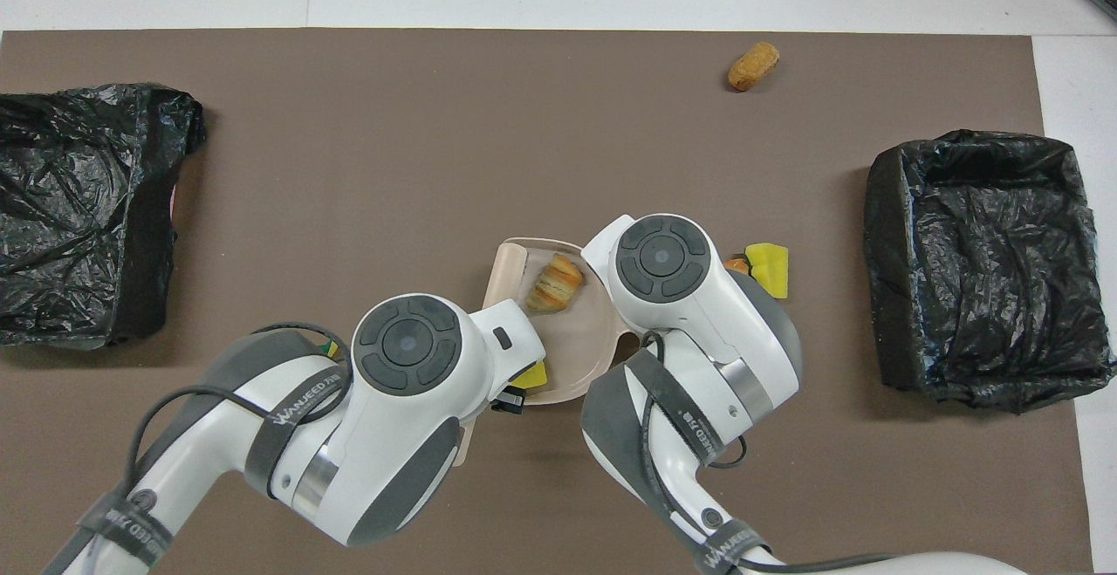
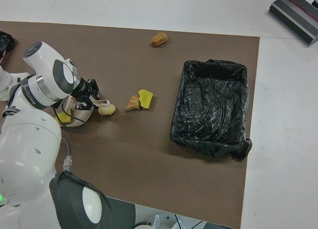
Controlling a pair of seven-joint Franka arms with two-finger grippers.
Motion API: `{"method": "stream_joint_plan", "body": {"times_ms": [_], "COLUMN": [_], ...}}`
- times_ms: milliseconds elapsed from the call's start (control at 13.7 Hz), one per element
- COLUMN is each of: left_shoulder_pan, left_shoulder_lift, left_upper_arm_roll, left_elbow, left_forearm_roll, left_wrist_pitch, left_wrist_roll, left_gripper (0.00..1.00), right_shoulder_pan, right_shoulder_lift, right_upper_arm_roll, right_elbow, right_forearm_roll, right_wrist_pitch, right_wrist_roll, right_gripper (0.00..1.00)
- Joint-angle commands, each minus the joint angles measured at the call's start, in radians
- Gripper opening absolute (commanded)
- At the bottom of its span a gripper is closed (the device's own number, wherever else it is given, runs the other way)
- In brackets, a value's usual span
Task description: Sweep and dump trash in bin
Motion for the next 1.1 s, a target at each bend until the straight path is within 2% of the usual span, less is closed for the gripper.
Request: {"method": "stream_joint_plan", "body": {"times_ms": [0, 219, 512, 658, 804, 1024], "left_shoulder_pan": [0.036, 0.111, 0.240, 0.337, 0.359, 0.343], "left_shoulder_lift": [-0.093, -0.128, -0.188, -0.199, -0.208, -0.204], "left_upper_arm_roll": [0.018, 0.021, 0.021, 0.021, 0.021, 0.018], "left_elbow": [0.002, -0.036, -0.137, -0.160, -0.163, -0.226], "left_forearm_roll": [-0.016, -0.012, 0.052, 0.056, 0.161, 0.177], "left_wrist_pitch": [-0.139, -0.268, -0.273, -0.288, -0.339, -0.319], "left_wrist_roll": [-0.062, -0.238, -0.318, -0.360, -0.359, -0.362], "left_gripper": [0.00, 0.00, 0.00, 0.00, 0.00, 0.00], "right_shoulder_pan": [0.003, 0.003, 0.003, 0.003, 0.003, 0.003], "right_shoulder_lift": [-0.017, -0.017, -0.017, -0.017, -0.017, -0.017], "right_upper_arm_roll": [0.004, 0.004, 0.004, 0.004, 0.004, 0.004], "right_elbow": [-0.030, -0.030, -0.030, -0.030, -0.030, -0.030], "right_forearm_roll": [0.021, 0.021, 0.021, 0.021, 0.021, 0.021], "right_wrist_pitch": [0.037, 0.035, 0.027, 0.027, 0.027, 0.029], "right_wrist_roll": [0.023, 0.021, 0.023, 0.024, 0.024, 0.024], "right_gripper": [0.00, 0.00, 0.00, 0.00, 0.00, 0.00]}}
